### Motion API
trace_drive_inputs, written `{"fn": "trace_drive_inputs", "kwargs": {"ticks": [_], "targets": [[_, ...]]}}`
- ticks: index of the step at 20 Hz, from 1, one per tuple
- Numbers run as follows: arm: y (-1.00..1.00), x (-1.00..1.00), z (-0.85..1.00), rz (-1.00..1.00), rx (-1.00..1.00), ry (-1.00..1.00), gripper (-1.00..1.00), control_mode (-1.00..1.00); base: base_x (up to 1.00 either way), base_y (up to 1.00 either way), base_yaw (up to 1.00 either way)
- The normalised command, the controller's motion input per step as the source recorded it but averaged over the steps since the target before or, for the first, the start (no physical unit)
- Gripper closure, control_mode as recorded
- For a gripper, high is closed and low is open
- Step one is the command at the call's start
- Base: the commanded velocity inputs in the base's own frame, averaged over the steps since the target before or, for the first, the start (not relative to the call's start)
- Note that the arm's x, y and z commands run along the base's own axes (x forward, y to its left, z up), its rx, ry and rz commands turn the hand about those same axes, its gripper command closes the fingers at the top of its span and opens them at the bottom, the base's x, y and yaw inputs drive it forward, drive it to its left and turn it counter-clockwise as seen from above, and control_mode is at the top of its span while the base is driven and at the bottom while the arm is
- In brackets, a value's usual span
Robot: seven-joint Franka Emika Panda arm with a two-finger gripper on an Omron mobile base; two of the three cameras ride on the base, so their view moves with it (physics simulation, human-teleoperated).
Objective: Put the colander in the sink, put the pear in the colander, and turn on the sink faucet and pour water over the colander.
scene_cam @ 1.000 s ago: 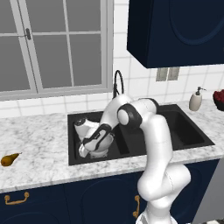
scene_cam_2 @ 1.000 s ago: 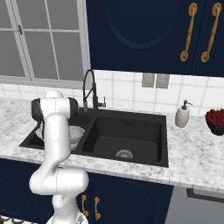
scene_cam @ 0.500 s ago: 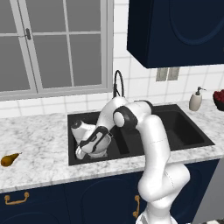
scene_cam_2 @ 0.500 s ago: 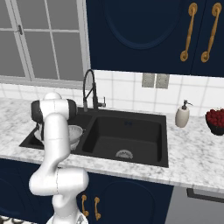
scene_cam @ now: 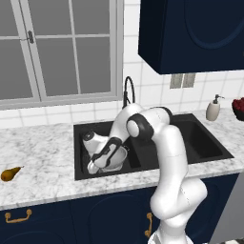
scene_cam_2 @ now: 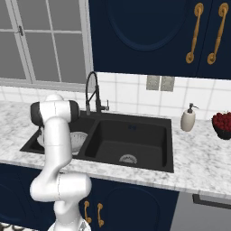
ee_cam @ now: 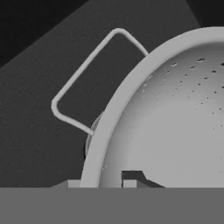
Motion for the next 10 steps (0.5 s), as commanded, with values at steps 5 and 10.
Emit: {"fn": "trace_drive_inputs", "kwargs": {"ticks": [5, 10], "targets": [[-0.27, 0.23, 0.0, -0.03, 0.0, 0.0, 1.0, -1.0, 0.0, 0.0, 0.0], [-0.27, 0.7, 0.0, 0.0, 0.0, 0.0, 1.0, -1.0, 0.0, 0.0, 0.0]]}}
